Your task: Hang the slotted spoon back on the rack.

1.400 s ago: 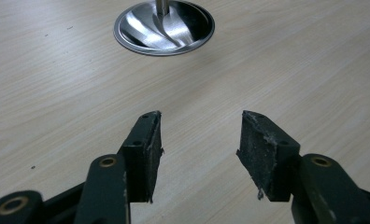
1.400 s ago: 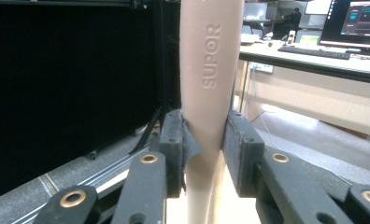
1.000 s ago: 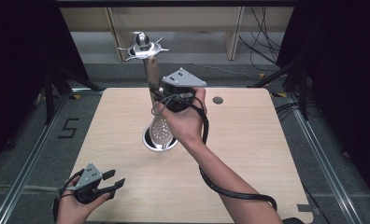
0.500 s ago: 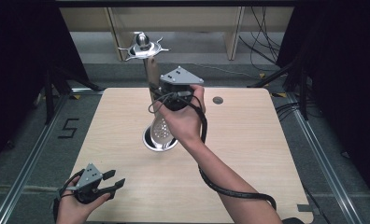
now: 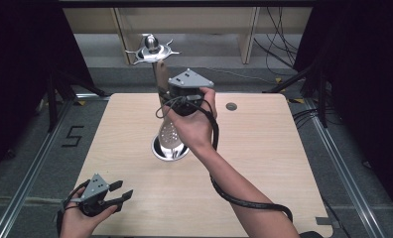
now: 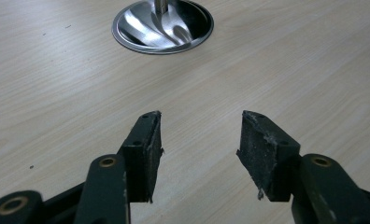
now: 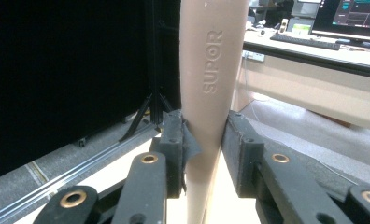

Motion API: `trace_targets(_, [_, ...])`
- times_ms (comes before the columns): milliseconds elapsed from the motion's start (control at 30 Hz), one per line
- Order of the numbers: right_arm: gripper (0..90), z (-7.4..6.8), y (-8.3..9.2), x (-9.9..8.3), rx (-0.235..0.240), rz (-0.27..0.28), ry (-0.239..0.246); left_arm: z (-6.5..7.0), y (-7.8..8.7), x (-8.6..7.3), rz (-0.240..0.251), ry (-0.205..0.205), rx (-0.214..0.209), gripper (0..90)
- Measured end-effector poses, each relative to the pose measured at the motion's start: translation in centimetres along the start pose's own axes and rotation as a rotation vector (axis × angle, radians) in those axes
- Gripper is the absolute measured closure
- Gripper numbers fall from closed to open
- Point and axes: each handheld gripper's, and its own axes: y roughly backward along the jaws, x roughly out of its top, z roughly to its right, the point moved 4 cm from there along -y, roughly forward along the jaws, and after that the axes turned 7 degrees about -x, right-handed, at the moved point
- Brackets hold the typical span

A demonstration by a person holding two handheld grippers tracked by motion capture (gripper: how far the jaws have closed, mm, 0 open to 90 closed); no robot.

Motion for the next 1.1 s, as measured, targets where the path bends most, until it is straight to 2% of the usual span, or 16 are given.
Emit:
trace_targets(167, [71.1,0.2,-0.2,0.2,-0.004,0.008,0.034,0.0,0.0,0.0,-0.001,-0.009,-0.002,47.7])
trace_targets(300, [69.5,0.2,0.0,0.1,0.011,-0.001,0.018,0.0,0.0,0.0,0.001,-0.007,0.003,47.7])
trace_targets(333, [65.8,0.1,0.1,0.1,0.022,0.011,-0.003,0.0,0.0,0.0,0.003,0.000,0.003,47.7])
trace_targets(367, [62.5,0.1,0.1,0.1,0.020,0.027,0.004,-0.3,0.0,0.1,-0.005,-0.046,0.000,47.7])
trace_targets(400, [59.6,0.1,0.3,0.1,0.022,0.023,-0.005,0.0,0.0,0.0,0.000,-0.011,-0.003,47.7])
trace_targets(433, [56.5,0.3,0.4,0.2,0.021,0.055,0.020,0.0,0.0,0.0,0.000,-0.001,-0.001,47.7])
trace_targets(467, [53.4,0.4,0.5,0.3,0.020,0.064,0.019,-0.1,0.0,0.0,0.003,-0.023,-0.002,47.6])
trace_targets(567, [46.9,0.6,1.0,0.2,0.014,0.087,0.045,0.0,-0.1,0.0,-0.002,-0.003,-0.003,47.6])
trace_targets(600, [45.7,0.7,1.2,0.2,0.023,0.082,0.048,-0.2,0.0,0.1,-0.007,-0.036,-0.002,47.7])
trace_targets(633, [45.2,0.8,1.4,0.1,0.027,0.084,0.053,-0.2,0.0,0.1,-0.009,-0.046,-0.001,47.6])
trace_targets(667, [44.5,0.9,1.5,0.0,0.028,0.080,0.037,-0.1,-0.1,0.1,-0.003,-0.033,-0.003,47.6])
trace_targets(800, [43.1,1.3,2.1,-0.3,0.054,0.099,0.053,-0.1,-0.1,0.0,-0.002,-0.023,-0.002,47.6])
trace_targets(867, [42.9,1.6,2.5,-0.6,0.058,0.096,0.054,0.0,-0.1,0.0,-0.001,-0.001,0.001,47.6])
trace_targets(900, [42.8,1.7,2.7,-0.7,0.059,0.093,0.054,-0.2,0.0,0.0,-0.012,-0.030,0.009,47.6])
trace_targets(967, [42.6,2.2,3.1,-1.1,0.069,0.088,0.065,0.0,-0.1,0.0,0.003,-0.002,-0.002,47.6])
trace_targets(1100, [42.6,3.1,3.8,-1.7,0.075,0.064,0.056,0.0,-0.1,0.0,0.002,0.002,-0.001,47.6])
